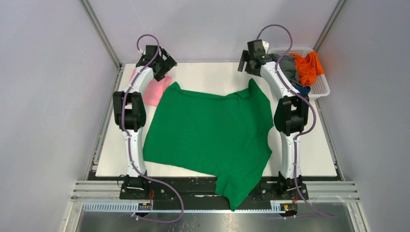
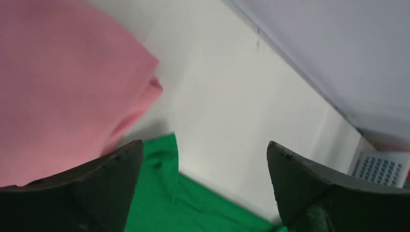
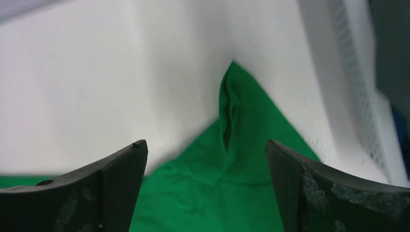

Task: Fold and stack the t-shirts
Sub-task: Flatten out the tshirt

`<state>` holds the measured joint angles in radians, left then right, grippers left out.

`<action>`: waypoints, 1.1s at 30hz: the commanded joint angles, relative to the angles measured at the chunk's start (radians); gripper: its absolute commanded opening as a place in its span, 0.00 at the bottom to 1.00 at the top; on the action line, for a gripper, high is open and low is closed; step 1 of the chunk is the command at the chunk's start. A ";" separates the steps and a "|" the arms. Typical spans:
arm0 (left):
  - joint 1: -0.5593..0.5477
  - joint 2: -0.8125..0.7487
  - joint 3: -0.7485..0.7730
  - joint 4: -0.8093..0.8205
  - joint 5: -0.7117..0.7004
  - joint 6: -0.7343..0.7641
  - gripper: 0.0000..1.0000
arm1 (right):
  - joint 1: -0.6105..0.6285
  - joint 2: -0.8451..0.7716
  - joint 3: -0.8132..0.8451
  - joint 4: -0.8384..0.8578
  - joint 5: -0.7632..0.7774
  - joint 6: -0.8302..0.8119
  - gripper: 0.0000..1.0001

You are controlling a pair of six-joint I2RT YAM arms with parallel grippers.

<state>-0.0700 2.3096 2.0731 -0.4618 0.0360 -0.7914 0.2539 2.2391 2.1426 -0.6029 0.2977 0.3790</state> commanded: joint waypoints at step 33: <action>-0.067 0.123 -0.006 0.269 -0.001 -0.218 0.99 | 0.096 -0.015 -0.358 0.182 -0.354 0.423 0.99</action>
<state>-0.1799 2.3791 1.9522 -0.3458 0.0044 -0.8944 0.3653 2.1937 1.7088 -0.3691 -0.0265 0.7120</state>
